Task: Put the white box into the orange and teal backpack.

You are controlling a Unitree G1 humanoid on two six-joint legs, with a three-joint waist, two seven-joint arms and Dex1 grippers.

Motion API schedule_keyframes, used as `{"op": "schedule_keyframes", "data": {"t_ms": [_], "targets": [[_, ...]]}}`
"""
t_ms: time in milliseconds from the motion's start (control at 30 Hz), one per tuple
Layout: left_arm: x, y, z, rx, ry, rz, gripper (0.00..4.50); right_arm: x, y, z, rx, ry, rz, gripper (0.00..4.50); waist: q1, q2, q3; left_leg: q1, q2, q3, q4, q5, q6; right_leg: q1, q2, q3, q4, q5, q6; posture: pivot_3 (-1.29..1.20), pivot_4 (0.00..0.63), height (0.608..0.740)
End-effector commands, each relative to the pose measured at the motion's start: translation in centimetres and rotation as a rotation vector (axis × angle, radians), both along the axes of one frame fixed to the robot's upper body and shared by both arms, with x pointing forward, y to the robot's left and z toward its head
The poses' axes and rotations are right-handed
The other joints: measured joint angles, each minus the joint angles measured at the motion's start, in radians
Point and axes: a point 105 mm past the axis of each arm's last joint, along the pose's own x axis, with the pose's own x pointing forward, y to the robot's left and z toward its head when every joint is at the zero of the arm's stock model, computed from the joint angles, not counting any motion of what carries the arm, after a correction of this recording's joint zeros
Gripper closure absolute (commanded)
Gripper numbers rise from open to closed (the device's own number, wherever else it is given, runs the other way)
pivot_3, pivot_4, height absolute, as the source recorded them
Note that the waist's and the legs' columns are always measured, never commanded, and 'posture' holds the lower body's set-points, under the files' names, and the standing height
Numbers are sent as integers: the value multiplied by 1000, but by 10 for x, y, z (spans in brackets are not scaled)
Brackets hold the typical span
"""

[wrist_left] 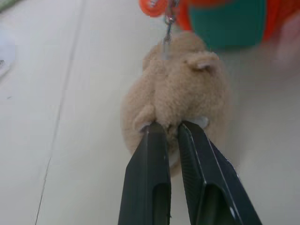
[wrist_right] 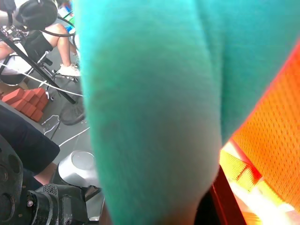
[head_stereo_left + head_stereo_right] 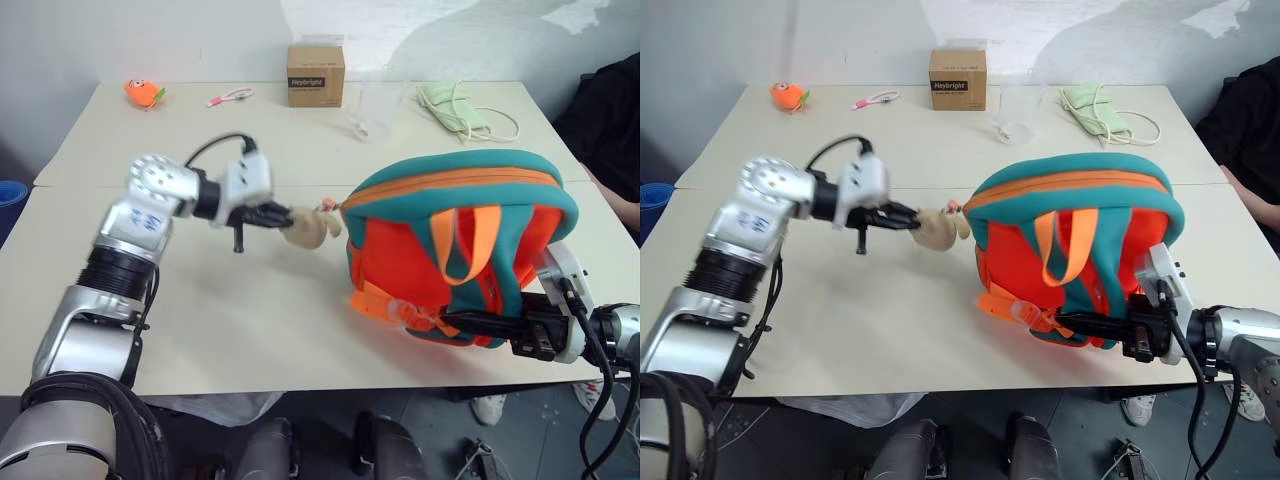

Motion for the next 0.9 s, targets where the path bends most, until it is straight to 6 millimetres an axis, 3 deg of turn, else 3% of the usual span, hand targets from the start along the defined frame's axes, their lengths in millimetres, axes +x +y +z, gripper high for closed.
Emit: {"op": "schedule_keyframes", "data": {"t_ms": [33, 200, 400, 433, 467, 633, 800, 900], "targets": [[-22, -39, -33, -9, 13, -137, 4436, 5, -4, 4, 13, -36, -32, 4438, 0, 0, 0, 0, 0, 0, 0, 0, 0, 0, -1, 1, -1, 0, 0, 0, 150, 740], [-36, -56, -50, -3, 0, -179, 4436, 14, -6, 4, 17, -73, -71, 4438, 4, 0, 0, -2, -1, -2, 2, -1, 1, 0, -8, 5, -1, 0, 1, 0, 150, 740], [-42, -37, -28, -203, 185, -90, 4436, 22, -18, 7, 15, -95, -147, 4438, 1, 0, 0, 0, -3, -2, 3, -1, 2, 1, -11, 5, -1, 1, 1, 0, 150, 740], [-43, -30, -26, -223, 223, -75, 4436, 23, -23, 9, 12, -86, -167, 3699, -1, 0, 0, 0, -3, -2, 3, -1, 2, 1, -11, 5, -1, 1, 1, 0, 150, 740], [-45, -23, -24, -240, 254, -65, 4436, 24, -29, 11, 15, -64, -185, 3417, -2, 0, 0, 0, -3, -2, 3, -1, 2, 1, -11, 5, -1, 1, 1, 0, 150, 740], [-54, 25, -4, -294, 398, 8, 2877, 5, -72, 49, -43, -85, -245, 1737, -5, 2, 1, -1, -3, -2, 3, 0, 2, 1, -9, 2, 1, 1, 1, 0, 150, 740], [-69, 82, 48, -421, 510, 78, 1367, -29, -140, 78, -126, -63, -400, 74, -2, 2, 1, -2, -1, -2, 3, -1, 3, 1, -2, -4, -1, 1, 1, 0, 150, 740], [-70, 111, 85, -534, 478, 137, 474, -43, -178, 88, -141, -71, -534, 0, -1, 1, 1, -2, -2, -2, 3, -2, 4, 2, -2, -3, -2, 1, 2, 0, 150, 740]]}}
